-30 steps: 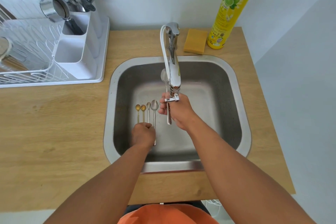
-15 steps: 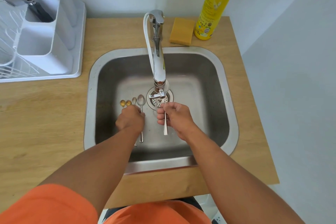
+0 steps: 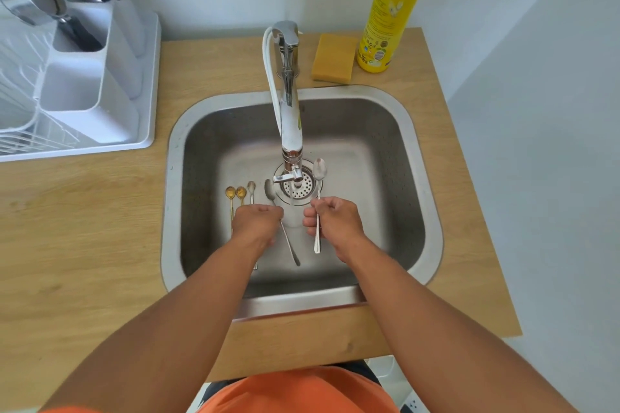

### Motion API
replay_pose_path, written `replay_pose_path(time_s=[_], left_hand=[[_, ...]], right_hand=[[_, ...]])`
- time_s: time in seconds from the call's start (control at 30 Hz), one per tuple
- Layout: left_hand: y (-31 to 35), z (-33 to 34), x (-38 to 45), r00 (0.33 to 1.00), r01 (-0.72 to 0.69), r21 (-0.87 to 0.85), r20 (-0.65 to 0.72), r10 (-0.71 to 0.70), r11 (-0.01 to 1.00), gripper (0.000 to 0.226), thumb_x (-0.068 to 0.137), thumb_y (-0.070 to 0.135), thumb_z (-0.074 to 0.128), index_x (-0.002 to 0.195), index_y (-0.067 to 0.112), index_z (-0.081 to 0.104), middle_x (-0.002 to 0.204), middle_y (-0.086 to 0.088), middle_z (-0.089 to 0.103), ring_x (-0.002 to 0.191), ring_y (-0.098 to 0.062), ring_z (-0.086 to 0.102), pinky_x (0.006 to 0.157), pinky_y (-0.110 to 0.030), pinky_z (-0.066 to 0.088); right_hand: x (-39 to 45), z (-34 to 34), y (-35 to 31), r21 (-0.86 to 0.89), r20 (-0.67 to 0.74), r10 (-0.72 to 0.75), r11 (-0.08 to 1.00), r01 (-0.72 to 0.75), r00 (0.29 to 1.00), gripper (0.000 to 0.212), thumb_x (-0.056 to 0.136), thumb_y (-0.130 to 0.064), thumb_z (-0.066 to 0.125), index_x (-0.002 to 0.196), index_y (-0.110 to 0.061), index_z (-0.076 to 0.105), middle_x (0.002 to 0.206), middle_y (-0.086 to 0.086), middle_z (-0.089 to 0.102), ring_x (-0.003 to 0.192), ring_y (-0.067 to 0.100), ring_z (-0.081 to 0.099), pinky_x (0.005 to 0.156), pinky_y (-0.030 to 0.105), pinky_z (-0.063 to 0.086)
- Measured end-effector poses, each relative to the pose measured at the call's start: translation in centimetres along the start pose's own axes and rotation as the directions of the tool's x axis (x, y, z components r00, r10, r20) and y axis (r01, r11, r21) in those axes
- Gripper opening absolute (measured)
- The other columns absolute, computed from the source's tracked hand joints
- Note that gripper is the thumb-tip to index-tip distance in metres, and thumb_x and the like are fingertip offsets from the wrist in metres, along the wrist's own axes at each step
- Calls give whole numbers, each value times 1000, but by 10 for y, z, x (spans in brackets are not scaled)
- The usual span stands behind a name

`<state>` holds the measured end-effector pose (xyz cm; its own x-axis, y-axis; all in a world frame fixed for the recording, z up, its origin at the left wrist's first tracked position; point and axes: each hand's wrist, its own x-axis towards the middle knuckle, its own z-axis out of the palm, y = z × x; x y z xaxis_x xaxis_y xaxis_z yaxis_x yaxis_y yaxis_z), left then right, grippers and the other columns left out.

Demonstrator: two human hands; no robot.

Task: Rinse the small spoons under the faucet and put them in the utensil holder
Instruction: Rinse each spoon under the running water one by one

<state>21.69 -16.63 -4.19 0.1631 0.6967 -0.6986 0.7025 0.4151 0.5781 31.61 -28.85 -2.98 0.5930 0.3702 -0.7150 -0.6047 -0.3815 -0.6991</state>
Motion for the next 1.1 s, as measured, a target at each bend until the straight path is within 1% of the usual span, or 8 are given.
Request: replay_pose_path(time_s=[0.17,0.3,0.4,0.57,0.73,0.87,0.97,1.1], left_hand=[[8,-4,-14,984,91,-214,172,-55,973,11,86,22,81,94,18,76,80,2,72,67,-11,63,46,-23,54],[9,0,-25,969,106,-288,244,-34,952,9,89,22,80,97,20,77,79,4,76,66,-8,67,48,-23,55],[6,6,-27,977,64,-343,212,11,937,9,91,21,80,98,19,75,74,3,77,60,-5,69,48,-23,56],[1,12,-28,983,-16,-370,164,82,929,13,94,23,78,105,16,75,93,1,73,71,-9,66,53,-24,56],[5,17,-25,972,-16,-317,219,89,948,19,96,22,74,113,15,70,107,-5,75,85,-17,67,67,-33,57],[12,16,-17,983,-16,-343,167,78,939,18,96,26,75,110,22,65,101,0,74,84,-12,68,67,-31,58],[21,10,-10,993,-47,-361,85,83,931,23,93,28,79,109,28,62,92,2,76,74,-10,68,57,-26,56],[33,10,-5,991,-92,-264,74,115,960,19,90,29,81,99,29,64,90,2,74,70,-11,63,59,-29,54]], right_hand=[[1,0,4,-62,6,15,998,-14,1000,13,101,-16,63,103,-5,70,87,11,79,66,19,73,62,32,63],[-3,4,3,-45,95,39,998,-35,995,11,99,-12,59,100,-6,69,80,10,76,63,20,71,60,34,60],[-6,8,1,-12,135,29,1000,-28,990,9,98,-13,60,96,-7,67,74,9,75,60,20,69,56,32,59],[-8,7,0,-153,130,-35,987,55,991,12,101,-21,59,95,-13,65,82,5,77,57,13,68,53,28,56],[-11,5,7,-257,81,-82,961,100,993,16,103,-24,56,96,-14,67,79,1,76,57,11,60,56,30,51],[-12,3,9,-279,66,-91,954,106,994,16,102,-22,57,94,-13,67,74,-2,75,54,10,57,53,28,49],[-13,2,10,-280,68,-82,955,98,994,16,102,-21,57,93,-14,68,71,-3,75,49,7,55,48,24,47],[-13,2,6,-279,52,-92,955,103,994,17,102,-20,57,91,-13,68,74,-1,75,51,9,56,52,26,48]])
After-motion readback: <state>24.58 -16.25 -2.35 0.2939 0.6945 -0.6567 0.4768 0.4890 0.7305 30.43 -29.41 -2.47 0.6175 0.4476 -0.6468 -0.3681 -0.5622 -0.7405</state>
